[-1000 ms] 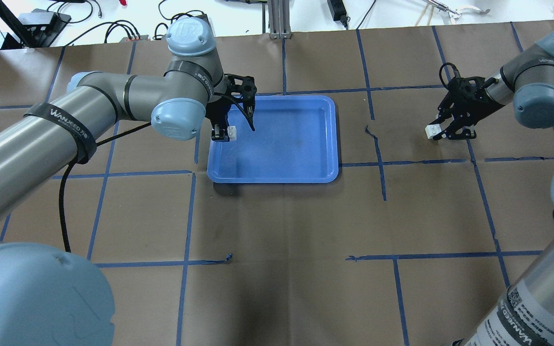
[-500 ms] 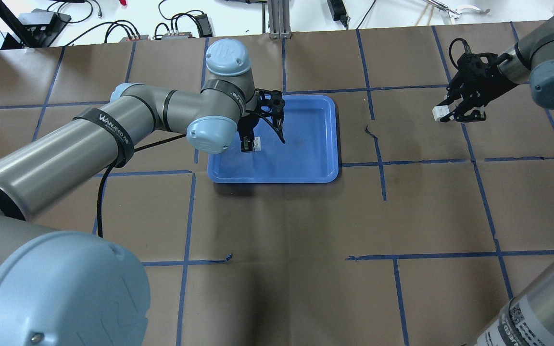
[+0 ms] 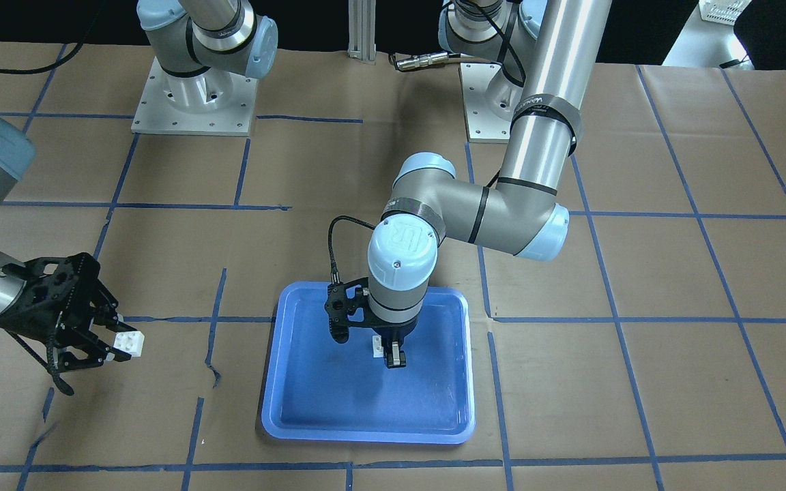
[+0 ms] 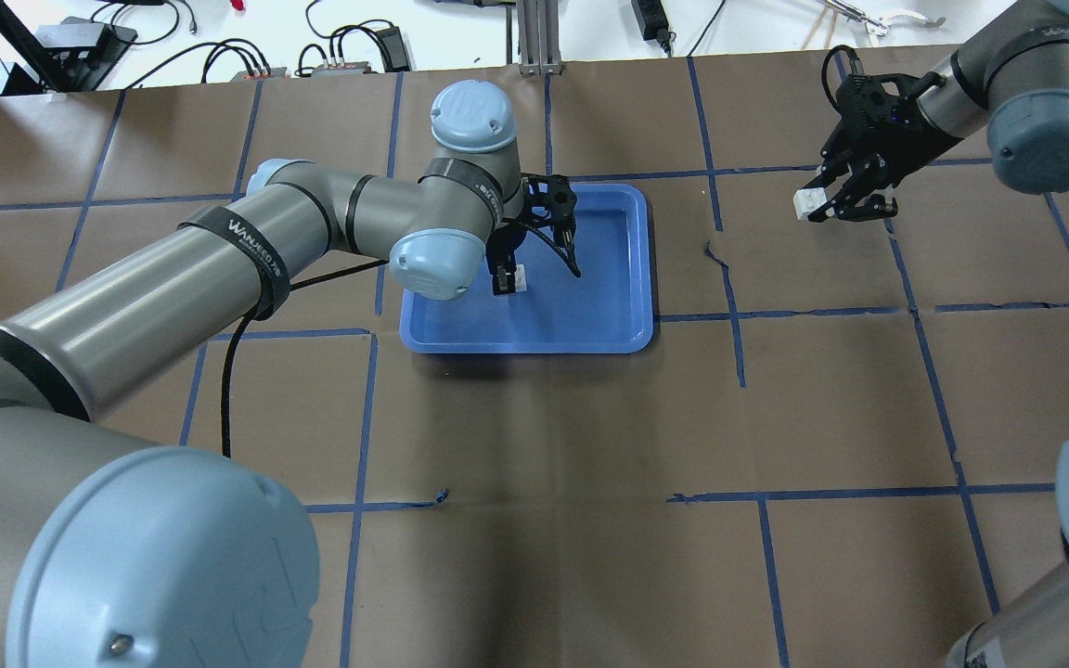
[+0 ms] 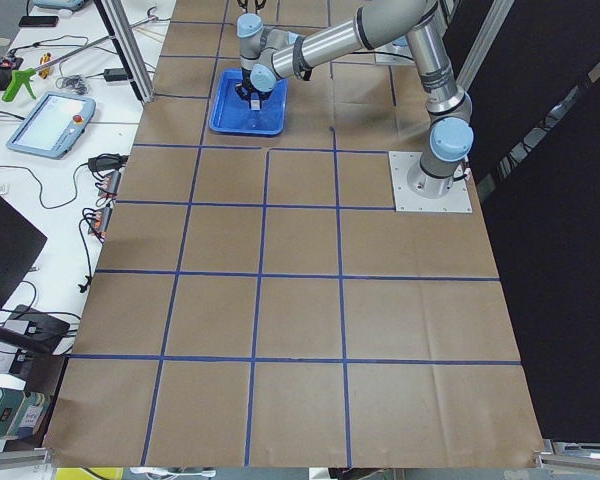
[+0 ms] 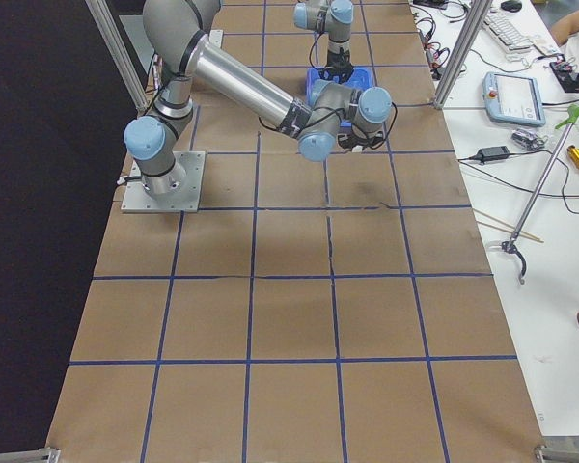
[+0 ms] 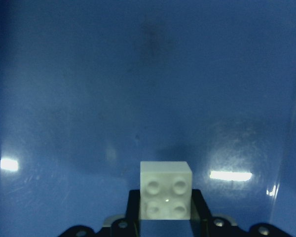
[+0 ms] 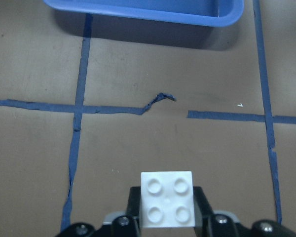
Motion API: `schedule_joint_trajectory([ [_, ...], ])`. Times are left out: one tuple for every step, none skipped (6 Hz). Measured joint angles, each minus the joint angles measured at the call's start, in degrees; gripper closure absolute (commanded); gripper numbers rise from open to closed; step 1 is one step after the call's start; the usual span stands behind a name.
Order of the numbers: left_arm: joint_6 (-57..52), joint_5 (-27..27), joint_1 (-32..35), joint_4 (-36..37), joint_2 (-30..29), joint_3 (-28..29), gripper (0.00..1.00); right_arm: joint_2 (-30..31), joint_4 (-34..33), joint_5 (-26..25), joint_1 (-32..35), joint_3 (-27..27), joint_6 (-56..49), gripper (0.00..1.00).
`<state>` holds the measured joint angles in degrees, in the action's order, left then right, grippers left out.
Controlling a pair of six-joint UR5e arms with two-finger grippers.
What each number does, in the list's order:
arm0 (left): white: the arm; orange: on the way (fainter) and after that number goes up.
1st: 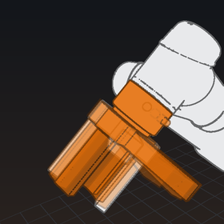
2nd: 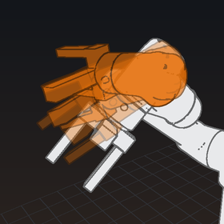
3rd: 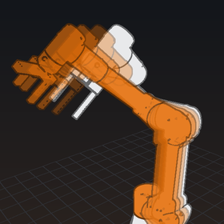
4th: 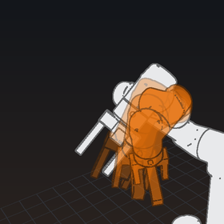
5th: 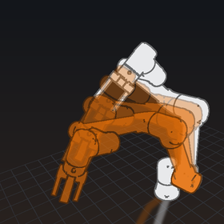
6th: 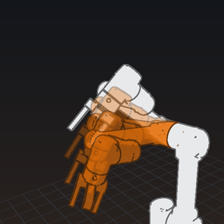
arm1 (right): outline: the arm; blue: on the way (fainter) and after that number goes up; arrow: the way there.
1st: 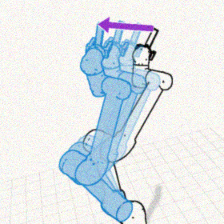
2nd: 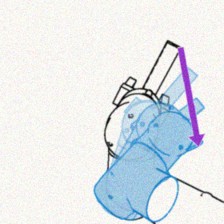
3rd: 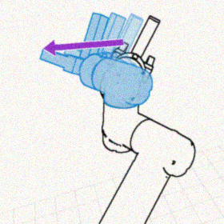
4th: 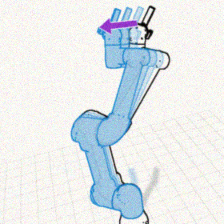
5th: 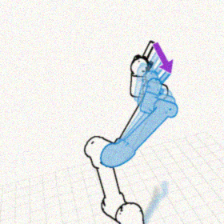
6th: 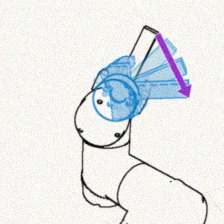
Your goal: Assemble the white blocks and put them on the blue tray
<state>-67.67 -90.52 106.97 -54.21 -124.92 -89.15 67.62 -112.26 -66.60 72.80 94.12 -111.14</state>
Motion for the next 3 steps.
schedule_joint_trajectory([
  [0.16,-0.05,0.27,0.05,-0.14,0.02,0.99,1.08,-0.52,0.94,0.59,1.56,1.72,0.84],
  [0.31,-0.14,0.44,0.23,-0.27,-0.24,0.72,1.73,-1.21,2.26,0.83,2.87,2.52,0.84],
  [0.43,-0.11,0.55,0.57,-0.36,-0.35,0.02,1.98,-1.89,2.94,1.29,3.73,2.92,0.84],
])
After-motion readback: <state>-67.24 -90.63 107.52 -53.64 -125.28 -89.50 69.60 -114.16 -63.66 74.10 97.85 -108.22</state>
